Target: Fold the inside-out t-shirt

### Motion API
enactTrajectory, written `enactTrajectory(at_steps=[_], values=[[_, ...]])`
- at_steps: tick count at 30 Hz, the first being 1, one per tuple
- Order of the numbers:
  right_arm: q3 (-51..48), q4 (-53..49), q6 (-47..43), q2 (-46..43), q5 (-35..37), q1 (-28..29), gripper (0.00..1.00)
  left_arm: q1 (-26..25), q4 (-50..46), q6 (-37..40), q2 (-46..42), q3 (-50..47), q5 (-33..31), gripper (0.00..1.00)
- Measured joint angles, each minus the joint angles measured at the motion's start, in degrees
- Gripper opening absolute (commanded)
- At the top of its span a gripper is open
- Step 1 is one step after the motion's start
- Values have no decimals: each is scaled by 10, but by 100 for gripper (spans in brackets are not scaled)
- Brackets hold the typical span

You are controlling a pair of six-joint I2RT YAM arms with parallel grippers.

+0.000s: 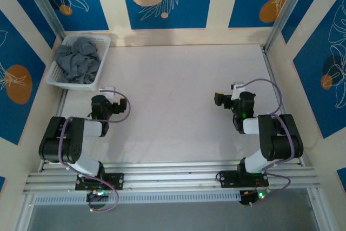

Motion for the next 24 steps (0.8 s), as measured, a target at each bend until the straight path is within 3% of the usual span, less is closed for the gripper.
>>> enactTrajectory(at_steps=[24], values=[[-5,2,15,0,-17,-22,99,0,0,0,0,0,0,99]])
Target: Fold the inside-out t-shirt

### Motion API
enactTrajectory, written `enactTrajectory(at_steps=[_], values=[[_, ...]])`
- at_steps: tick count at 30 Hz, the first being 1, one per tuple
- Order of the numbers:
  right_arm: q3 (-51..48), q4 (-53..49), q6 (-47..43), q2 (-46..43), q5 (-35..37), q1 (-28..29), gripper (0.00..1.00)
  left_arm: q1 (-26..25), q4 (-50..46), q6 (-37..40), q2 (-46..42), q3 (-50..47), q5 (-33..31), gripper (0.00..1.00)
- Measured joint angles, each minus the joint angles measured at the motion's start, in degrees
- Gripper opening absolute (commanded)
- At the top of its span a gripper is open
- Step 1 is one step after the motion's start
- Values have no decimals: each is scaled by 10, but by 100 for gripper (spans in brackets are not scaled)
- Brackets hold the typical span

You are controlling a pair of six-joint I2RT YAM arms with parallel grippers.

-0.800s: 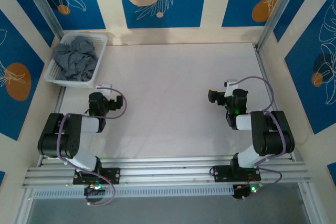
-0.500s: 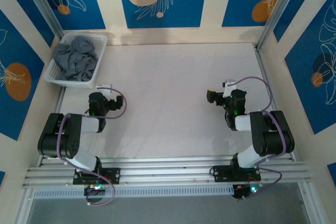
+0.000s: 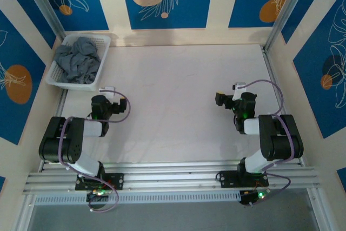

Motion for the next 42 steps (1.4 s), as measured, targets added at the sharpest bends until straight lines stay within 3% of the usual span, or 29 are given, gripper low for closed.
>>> enactTrajectory(at_steps=[4,9,12,16,20,25,32,39,40,41,42], values=[[0,-37,4,-42,4,3,99,0,0,0,0,0,0,99],[53,-250,75,-259,12,28,98,0,-3,0,-3,0,-1,99],[143,-378,143,-341,2,73,96,-1,-73,-6,-47,14,-22,99],[254,-524,229,-334,-27,171,95,1,-238,-61,-155,113,-81,99],[355,-624,268,-224,-64,258,96,23,-368,-137,-169,291,-103,99],[420,-710,278,-108,-94,306,96,73,-532,-204,-25,549,-116,99],[447,-784,282,-82,-98,309,98,172,-714,-330,229,785,-75,99],[465,-815,301,-82,-89,309,98,236,-815,-394,412,918,7,98],[465,-818,306,-82,-86,309,99,241,-822,-398,429,932,23,80],[466,-821,310,-81,-83,309,98,243,-826,-400,441,941,38,55],[468,-824,313,-81,-80,309,99,246,-828,-406,451,948,59,21]])
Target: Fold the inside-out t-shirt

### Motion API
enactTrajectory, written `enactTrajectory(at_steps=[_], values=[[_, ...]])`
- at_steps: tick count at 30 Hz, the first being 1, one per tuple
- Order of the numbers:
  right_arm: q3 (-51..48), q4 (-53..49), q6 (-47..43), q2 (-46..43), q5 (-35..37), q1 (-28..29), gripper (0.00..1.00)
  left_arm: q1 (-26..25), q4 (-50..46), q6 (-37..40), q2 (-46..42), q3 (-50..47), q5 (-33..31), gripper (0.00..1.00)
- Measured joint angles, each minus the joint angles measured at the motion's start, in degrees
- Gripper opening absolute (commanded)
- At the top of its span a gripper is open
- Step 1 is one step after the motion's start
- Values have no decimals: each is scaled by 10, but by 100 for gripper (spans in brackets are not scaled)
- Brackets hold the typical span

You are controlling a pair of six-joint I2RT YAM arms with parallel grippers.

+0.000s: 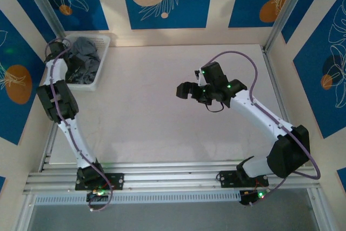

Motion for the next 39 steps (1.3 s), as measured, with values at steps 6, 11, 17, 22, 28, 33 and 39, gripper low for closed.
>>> enactTrajectory(at_steps=[6,11,17,22,28,33,39], values=[[43,-4,7,16,10,-2,99,-2,0,-5,-7,27,115,0],[66,3,1,16,14,-5,99,-40,0,-6,-124,31,167,0],[56,20,-6,-6,14,-23,99,-211,41,39,-336,70,175,0],[15,40,-1,-64,8,-66,99,-381,122,127,-480,-29,176,0],[-40,37,23,-118,-10,-127,98,-419,181,175,-521,-263,125,72],[-56,-5,22,-128,-16,-150,97,-434,134,173,-478,-386,57,77],[-81,-65,18,-91,-16,-148,95,-438,89,133,-489,-391,10,77]])
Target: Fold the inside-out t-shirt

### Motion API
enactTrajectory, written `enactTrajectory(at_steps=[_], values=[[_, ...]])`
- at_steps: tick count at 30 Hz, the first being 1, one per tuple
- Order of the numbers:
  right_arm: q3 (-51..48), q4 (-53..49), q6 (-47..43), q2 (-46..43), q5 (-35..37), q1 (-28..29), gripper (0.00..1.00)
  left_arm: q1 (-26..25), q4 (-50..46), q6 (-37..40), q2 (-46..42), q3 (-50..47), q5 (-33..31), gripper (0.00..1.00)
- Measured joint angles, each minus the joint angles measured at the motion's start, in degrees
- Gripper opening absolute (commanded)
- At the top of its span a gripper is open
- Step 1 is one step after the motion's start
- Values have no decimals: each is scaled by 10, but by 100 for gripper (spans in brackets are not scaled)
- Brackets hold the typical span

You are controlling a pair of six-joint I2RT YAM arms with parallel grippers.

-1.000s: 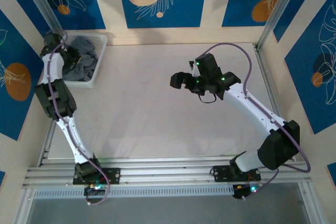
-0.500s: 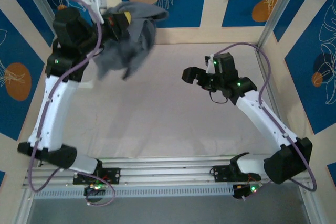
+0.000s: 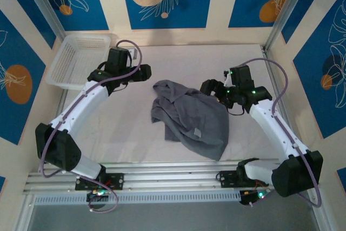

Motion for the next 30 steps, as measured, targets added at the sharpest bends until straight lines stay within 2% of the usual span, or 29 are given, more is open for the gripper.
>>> enactTrajectory(at_steps=[4,7,8,9,13,14,18,21,25,26,27,28,29,30], values=[[-37,-35,-2,41,7,14,96,-49,2,-36,4,-37,31,78],[-50,-50,-12,84,9,35,95,-103,2,-46,52,-41,57,78],[-50,-50,-15,101,9,44,90,-113,4,-48,71,-41,64,78],[-50,-46,-21,119,9,54,80,-123,6,-50,93,-40,74,78],[-42,-22,-48,209,15,81,10,-130,0,-60,190,6,93,78],[-37,-17,-52,228,16,83,0,-129,-5,-61,212,29,93,78],[-35,7,-69,244,16,96,0,-123,-44,-76,300,163,77,82],[-59,41,-95,195,-2,137,0,-115,-56,-95,344,229,62,77],[-89,56,-124,118,-46,194,0,-103,-73,-116,380,250,45,67],[-91,58,-130,106,-57,200,5,-101,-77,-120,386,251,43,60],[-94,62,-136,95,-69,202,20,-99,-85,-122,393,253,43,48],[-94,65,-142,84,-80,203,38,-98,-91,-122,399,253,46,32],[-94,68,-149,77,-86,203,48,-97,-94,-120,402,254,51,17],[-94,70,-155,72,-90,200,53,-97,-98,-115,404,255,58,0]])
